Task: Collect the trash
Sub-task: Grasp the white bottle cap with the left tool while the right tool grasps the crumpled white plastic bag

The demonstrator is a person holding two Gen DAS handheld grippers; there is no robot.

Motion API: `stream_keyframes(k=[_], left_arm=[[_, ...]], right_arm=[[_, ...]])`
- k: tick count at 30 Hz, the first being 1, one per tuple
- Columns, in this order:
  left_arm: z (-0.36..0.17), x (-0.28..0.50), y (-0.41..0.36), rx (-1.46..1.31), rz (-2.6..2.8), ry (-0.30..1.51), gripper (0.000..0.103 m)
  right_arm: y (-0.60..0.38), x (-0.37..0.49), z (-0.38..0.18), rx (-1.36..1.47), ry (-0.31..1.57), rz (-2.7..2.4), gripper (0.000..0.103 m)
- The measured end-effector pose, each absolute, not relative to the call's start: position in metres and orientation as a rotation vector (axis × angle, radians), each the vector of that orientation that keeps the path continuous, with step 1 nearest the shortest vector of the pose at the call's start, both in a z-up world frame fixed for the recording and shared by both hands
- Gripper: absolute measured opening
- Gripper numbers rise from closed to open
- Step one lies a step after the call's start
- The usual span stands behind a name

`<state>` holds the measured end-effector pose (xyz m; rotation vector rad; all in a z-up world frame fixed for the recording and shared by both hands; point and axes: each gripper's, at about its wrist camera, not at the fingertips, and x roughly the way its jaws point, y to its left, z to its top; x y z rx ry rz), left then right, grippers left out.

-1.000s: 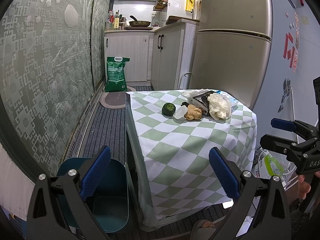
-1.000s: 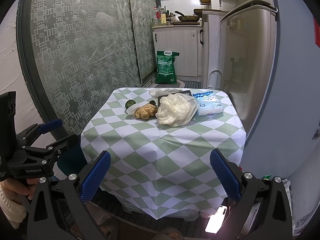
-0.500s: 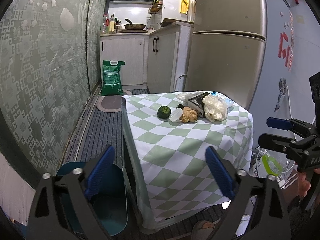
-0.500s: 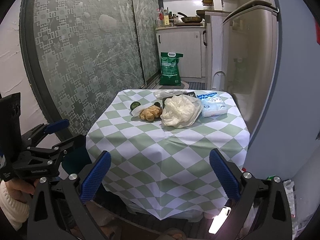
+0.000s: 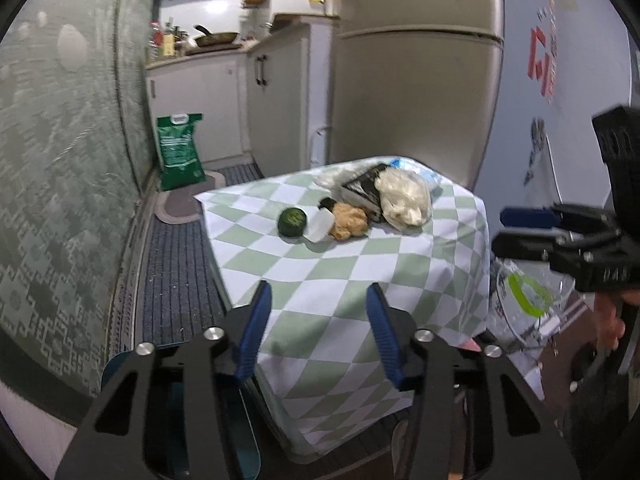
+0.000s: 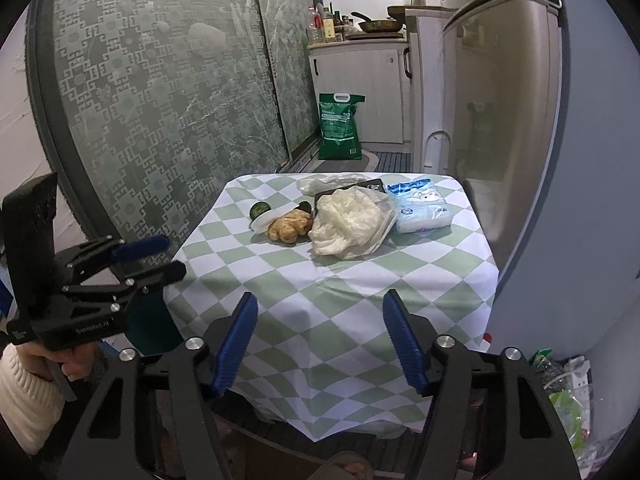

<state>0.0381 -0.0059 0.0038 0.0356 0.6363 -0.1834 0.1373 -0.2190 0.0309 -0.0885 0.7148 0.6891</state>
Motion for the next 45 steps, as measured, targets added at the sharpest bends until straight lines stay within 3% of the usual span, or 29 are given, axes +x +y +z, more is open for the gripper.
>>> stream_keyframes(k=[3,17,28,34,45], left_arm=[[0.003,0.049,-0.01,0.092,-0.208,0.65,0.039],[0.007,0.101,-0.024,0.23,-0.268,0.679,0.029],[-0.007,0.13,-0.025,0.226,-0.277,0.731,0.028],[-0.013,0.133,-0.026,0.219,-0.293,0.744,0.011],[-0.006,0.13,-0.021,0.16,-0.297,0.714,0.009]], right_arm=[[-0.219,0.145,0.03,-0.09,0.735,0.686,0.06],[-0.211,0.179,0.028,-0.114,0.8,0.717,0.047],[-0.202,0.203,0.023,-0.091,0.83,0.749,0.046],[-0.206,0.21,0.014,-0.05,0.851,0.757,0.045],[-0.209,0.217,0.013,-0.006,0.852,0.741,0.044]])
